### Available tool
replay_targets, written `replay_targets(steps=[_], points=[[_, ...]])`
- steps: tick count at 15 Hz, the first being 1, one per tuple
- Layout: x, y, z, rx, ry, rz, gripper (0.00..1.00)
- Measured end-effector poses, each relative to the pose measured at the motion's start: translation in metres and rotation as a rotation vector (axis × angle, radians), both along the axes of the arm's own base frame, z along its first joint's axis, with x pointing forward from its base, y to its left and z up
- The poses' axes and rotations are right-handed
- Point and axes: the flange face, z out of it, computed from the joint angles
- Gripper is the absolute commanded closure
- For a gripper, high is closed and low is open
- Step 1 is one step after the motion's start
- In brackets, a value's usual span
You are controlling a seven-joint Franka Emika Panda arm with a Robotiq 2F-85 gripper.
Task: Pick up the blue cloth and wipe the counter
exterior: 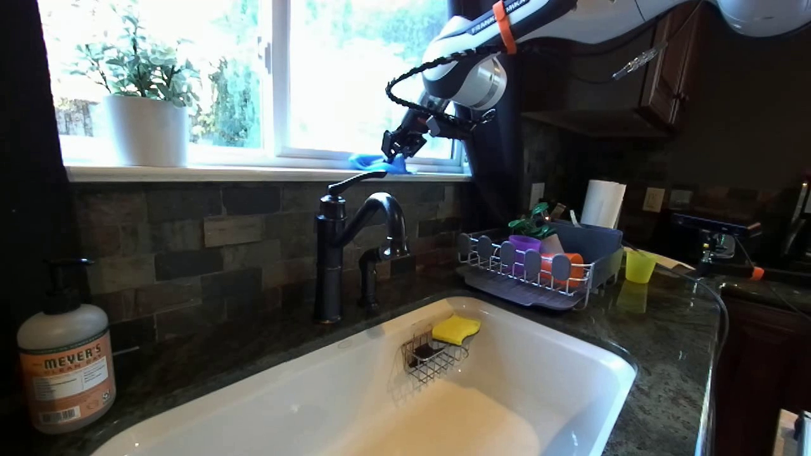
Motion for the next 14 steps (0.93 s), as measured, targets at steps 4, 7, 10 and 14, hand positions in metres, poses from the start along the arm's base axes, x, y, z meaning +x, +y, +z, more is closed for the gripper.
replay_targets(steps=[4, 7, 10, 14], points=[[0.000, 0.001, 0.002, 0.009, -0.002, -0.012, 0.99], [-0.001, 0.001, 0.005, 0.020, -0.003, -0.028, 0.98], [-0.015, 0.000, 0.017, 0.025, -0.007, -0.031, 0.98], [-0.067, 0.014, 0.030, 0.081, 0.077, 0.010, 0.98]])
